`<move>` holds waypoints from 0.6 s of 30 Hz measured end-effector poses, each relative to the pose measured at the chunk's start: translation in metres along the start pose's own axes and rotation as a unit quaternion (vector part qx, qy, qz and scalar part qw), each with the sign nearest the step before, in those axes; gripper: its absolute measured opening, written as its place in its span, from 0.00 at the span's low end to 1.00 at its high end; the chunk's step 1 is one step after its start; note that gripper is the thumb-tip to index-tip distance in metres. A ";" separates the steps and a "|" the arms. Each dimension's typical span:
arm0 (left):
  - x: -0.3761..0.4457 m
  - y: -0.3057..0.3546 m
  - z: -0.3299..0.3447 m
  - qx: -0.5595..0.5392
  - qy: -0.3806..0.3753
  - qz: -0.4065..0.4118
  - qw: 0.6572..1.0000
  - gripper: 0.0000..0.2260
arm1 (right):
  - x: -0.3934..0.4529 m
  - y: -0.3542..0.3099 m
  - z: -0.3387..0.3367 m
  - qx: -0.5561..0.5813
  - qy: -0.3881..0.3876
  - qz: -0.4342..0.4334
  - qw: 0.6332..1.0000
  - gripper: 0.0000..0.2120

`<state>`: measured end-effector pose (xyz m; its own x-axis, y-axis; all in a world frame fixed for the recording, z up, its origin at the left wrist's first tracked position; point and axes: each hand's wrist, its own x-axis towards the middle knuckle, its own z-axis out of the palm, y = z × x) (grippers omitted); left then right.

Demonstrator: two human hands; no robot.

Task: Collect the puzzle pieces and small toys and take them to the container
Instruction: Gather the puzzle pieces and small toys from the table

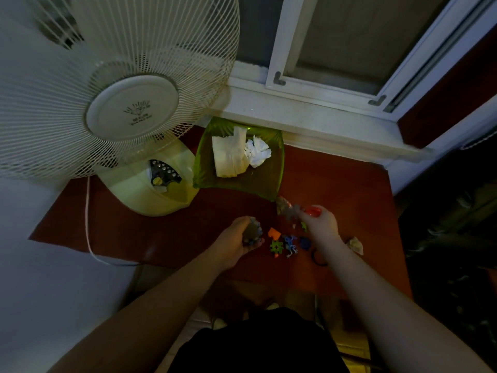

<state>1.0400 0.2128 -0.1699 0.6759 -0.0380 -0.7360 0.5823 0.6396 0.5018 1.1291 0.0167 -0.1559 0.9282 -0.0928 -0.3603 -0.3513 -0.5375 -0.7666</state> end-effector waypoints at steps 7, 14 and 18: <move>0.007 -0.006 0.048 -0.032 -0.048 -0.068 0.996 0.21 | -0.043 -0.025 -0.019 -0.071 -0.086 -0.108 0.988 0.07; 0.003 -0.006 0.063 -0.013 -0.066 -0.055 0.996 0.14 | -0.055 -0.024 -0.045 -0.070 -0.058 -0.073 0.993 0.10; 0.003 -0.006 0.057 0.044 -0.046 -0.008 0.998 0.14 | -0.061 -0.014 -0.051 0.035 -0.040 0.025 0.998 0.16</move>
<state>1.0638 0.1654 -0.1490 0.7021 -0.1200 -0.7019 0.6279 0.5693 0.5307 1.0831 -0.0129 -0.0963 0.8973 -0.0500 -0.4386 -0.4078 -0.4742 -0.7803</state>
